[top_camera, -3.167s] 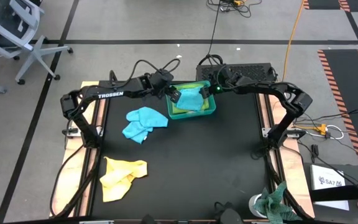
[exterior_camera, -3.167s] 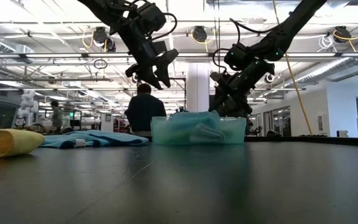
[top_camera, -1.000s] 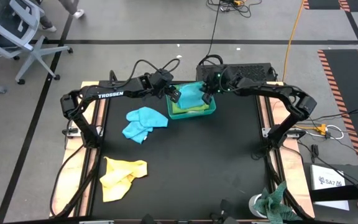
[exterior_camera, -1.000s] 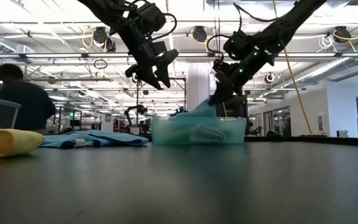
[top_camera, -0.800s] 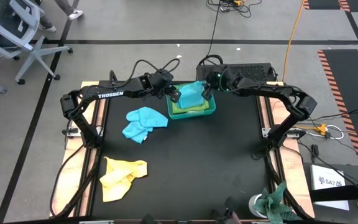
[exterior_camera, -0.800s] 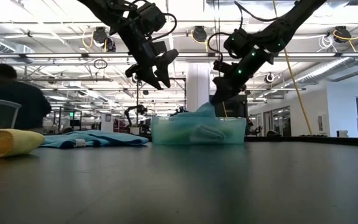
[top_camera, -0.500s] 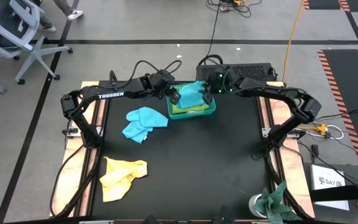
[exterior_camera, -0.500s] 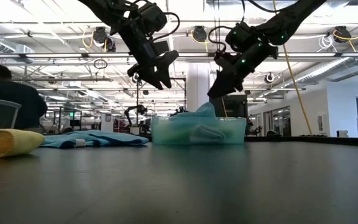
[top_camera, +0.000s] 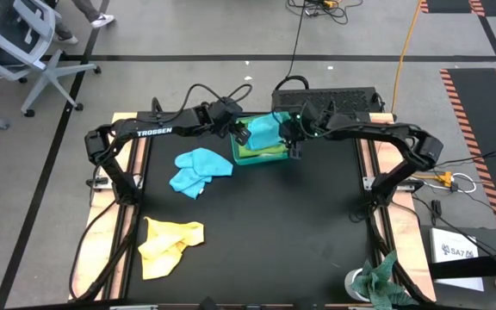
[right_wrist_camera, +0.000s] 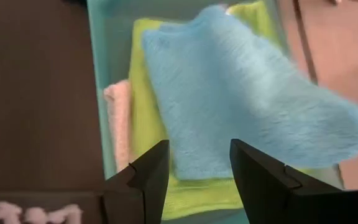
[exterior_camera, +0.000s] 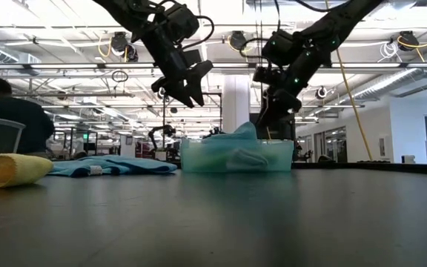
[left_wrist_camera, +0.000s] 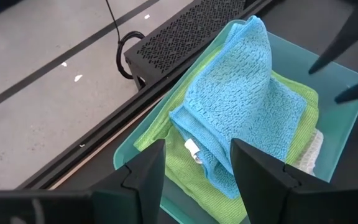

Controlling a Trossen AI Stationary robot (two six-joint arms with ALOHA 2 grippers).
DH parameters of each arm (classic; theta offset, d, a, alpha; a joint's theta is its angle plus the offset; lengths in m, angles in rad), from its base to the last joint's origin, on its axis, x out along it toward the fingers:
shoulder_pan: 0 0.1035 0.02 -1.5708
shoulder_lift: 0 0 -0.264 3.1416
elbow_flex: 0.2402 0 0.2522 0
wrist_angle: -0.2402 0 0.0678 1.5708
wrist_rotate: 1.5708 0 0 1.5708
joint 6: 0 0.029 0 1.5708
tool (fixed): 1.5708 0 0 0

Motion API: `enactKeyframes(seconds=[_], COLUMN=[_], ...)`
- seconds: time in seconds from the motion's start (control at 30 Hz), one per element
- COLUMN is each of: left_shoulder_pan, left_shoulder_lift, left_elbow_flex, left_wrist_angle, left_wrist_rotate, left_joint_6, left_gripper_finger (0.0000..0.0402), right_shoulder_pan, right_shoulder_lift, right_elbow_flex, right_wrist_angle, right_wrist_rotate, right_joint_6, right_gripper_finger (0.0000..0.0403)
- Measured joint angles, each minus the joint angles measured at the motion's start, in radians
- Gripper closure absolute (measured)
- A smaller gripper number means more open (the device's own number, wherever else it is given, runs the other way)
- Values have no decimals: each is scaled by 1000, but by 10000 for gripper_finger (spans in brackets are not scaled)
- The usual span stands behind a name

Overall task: Fold microfiber towels
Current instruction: Put the blue microfiber towel into the blue bin

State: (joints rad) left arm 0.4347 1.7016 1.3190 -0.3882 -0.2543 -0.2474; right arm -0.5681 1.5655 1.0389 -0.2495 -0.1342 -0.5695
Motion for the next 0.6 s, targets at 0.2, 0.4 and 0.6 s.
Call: enactKeyframes(seconds=[0.2, 0.4, 0.6], left_shoulder_pan=[0, 0, 0], left_shoulder_lift=[0, -1, -1], left_elbow_flex=[0, 0, 0], left_wrist_angle=[-3, -4, -4], left_wrist_rotate=[0, 0, 0], left_joint_6=[-2, -5, -5], left_gripper_finger=[218, 218, 218], right_shoulder_pan=[29, 34, 34], right_shoulder_lift=[70, 115, 119], right_elbow_flex=[-1, -1, -1], right_wrist_angle=[-23, 34, 46], right_wrist_rotate=[5, 6, 44], right_joint_6=[4, 4, -40], right_gripper_finger=[243, 243, 243])
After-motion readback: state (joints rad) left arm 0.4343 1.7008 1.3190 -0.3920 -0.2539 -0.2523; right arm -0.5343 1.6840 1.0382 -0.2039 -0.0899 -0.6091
